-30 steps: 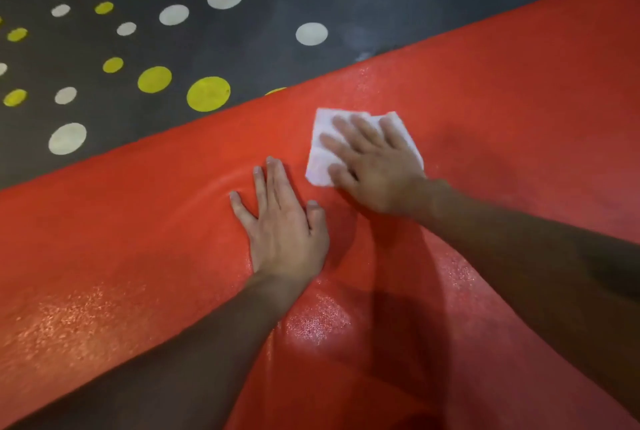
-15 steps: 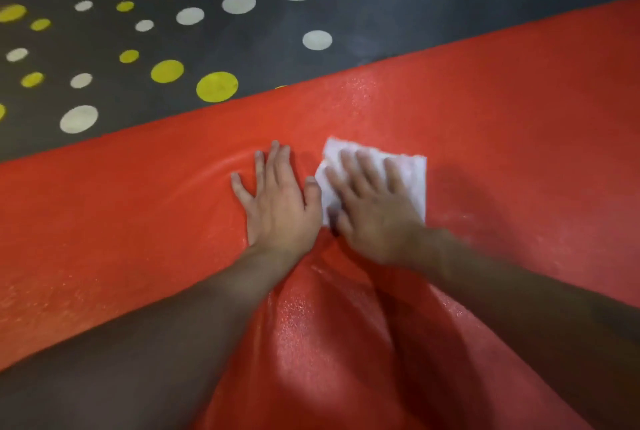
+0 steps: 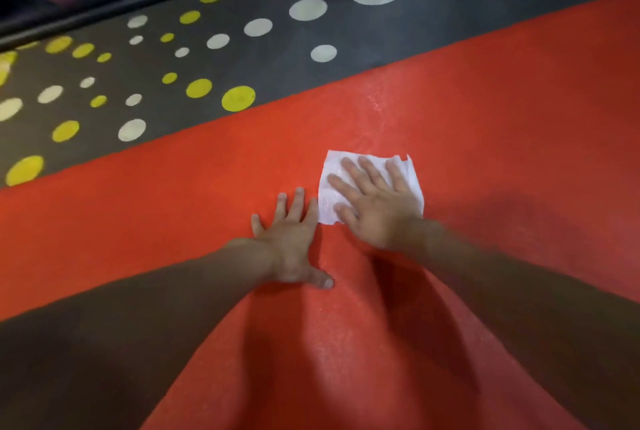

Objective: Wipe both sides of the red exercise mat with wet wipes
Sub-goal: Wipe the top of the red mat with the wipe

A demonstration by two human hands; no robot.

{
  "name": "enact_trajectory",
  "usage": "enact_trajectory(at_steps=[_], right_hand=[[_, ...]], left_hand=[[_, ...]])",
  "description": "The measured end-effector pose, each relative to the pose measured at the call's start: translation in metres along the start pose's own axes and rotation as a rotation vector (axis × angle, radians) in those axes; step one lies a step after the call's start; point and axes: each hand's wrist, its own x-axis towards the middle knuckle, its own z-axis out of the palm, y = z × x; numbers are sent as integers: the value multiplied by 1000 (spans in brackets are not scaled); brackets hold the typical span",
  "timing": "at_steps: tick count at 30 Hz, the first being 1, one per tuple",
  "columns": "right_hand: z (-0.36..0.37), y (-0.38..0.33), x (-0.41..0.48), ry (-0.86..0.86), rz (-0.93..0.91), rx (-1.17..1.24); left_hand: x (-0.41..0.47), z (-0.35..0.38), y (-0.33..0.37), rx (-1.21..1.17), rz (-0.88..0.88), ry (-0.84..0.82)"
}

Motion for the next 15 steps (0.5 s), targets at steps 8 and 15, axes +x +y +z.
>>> enact_trajectory(at_steps=[8,15], right_hand=[[3,25,-9,34,-38,-16],[21,3,-49,88,-295,-11]], left_hand=[[9,9,0,-23,-43,87],[11,13,-4,-42,-35,118]])
